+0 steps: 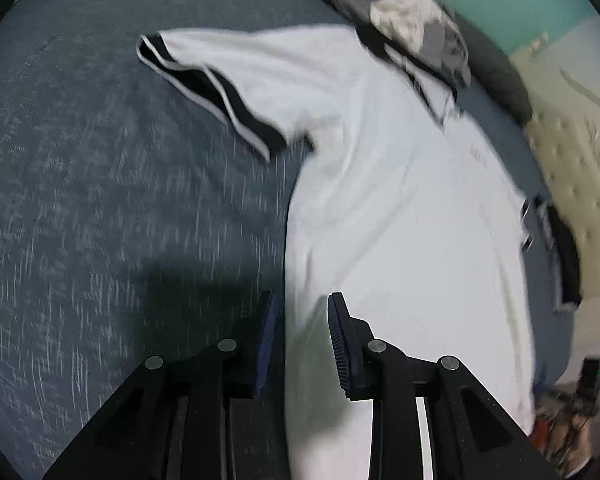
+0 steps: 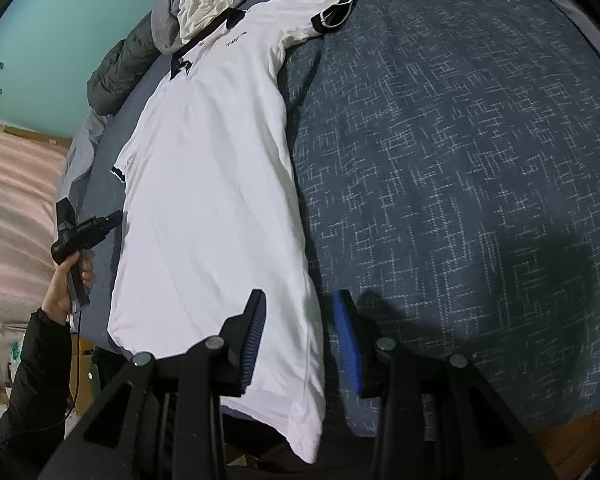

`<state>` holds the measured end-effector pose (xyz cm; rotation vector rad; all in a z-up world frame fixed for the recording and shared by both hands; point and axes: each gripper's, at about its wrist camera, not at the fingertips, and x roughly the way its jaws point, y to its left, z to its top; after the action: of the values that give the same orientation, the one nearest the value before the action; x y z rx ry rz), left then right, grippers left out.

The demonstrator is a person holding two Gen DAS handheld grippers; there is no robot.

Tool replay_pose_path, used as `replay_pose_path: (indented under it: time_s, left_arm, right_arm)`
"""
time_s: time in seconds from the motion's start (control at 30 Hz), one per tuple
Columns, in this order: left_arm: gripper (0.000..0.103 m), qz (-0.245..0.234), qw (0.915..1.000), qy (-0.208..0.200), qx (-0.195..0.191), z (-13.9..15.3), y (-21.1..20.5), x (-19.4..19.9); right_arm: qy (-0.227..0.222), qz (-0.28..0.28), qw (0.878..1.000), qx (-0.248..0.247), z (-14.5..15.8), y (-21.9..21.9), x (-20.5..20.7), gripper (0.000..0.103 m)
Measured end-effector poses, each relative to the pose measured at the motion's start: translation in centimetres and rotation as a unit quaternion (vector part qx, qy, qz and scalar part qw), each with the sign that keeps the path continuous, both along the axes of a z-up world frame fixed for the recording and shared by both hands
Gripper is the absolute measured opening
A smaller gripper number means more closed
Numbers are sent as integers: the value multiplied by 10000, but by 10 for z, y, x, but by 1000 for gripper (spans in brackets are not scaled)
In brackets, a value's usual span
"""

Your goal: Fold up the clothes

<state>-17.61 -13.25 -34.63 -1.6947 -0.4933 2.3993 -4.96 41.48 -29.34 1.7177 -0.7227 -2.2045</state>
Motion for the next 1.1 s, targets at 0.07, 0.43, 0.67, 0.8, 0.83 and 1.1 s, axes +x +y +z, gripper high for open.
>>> replay_pose_path:
  time_s: [0.07,0.43,0.67,0.8,0.83,1.1]
  left_arm:
    - [27,-56,10000,-61,37,-5,1,2]
    - [7,162,9999,23,40,10,-22,8]
    - [25,58,9999,-48,114,23,-24,43]
    - [25,-381,9992,-151,30,32,-16,90]
    - [25,-468,9987,-181,44,33,-15,102]
    - [26,-657,9977,-155,-73,49,-20,184]
  right_arm:
    - [7,36,10000,-2,0,-3,0,35]
    - [93,136,9999,-12,5,-13,3,35]
    - [102,201,9997,5,8,-15,8,35]
    - [56,150,9999,47,5,-13,11,42]
    - [52,136,9999,49,4,-12,12,42]
    - [98,70,9999,96,7,-10,19,43]
